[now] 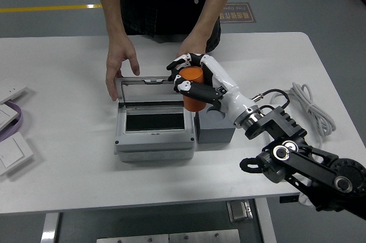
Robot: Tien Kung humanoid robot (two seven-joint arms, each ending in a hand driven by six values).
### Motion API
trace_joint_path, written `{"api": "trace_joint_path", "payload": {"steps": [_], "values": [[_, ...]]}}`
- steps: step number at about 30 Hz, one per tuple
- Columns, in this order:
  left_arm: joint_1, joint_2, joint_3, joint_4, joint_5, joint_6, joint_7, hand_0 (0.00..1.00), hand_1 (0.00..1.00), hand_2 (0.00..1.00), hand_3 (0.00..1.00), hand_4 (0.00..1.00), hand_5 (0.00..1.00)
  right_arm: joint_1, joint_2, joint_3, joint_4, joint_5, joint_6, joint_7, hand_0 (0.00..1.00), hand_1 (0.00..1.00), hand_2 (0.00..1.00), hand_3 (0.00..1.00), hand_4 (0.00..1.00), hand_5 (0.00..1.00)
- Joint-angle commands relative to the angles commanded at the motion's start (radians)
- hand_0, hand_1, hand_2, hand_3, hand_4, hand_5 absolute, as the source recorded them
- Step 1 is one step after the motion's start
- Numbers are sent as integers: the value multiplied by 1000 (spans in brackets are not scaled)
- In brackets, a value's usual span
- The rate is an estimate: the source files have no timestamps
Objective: Pick up the cylinder from the cube,place it in the box,flap close box
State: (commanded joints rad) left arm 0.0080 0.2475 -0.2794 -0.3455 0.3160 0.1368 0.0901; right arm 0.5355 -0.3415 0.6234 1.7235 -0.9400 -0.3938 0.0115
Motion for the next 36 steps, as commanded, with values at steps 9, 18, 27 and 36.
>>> {"api": "trace_joint_path", "payload": {"steps": [9, 18, 27, 36], "values": [[-3, 5, 16, 3, -11, 0, 0, 595, 511, 562, 619, 711, 202, 162, 95, -112, -52, -207, 97, -224, 7, 130, 280, 187, 2, 2], [-3, 8, 37, 4, -28, 1, 1, 595, 511, 562, 619, 712, 205, 260, 164, -207, -168, -440, 168, -432, 26, 146, 307, 199, 2, 2], [-3, 13, 75, 9, -61, 3, 2, 594, 512, 562, 619, 712, 206, 312, 191, -266, -232, -483, 193, -491, 71, 187, 324, 219, 2, 2], [-10, 11, 62, 9, -45, 2, 3, 595, 511, 562, 619, 712, 204, 343, 216, -333, -308, -500, 185, -492, 656, 597, 601, 631, 292, 87]]}}
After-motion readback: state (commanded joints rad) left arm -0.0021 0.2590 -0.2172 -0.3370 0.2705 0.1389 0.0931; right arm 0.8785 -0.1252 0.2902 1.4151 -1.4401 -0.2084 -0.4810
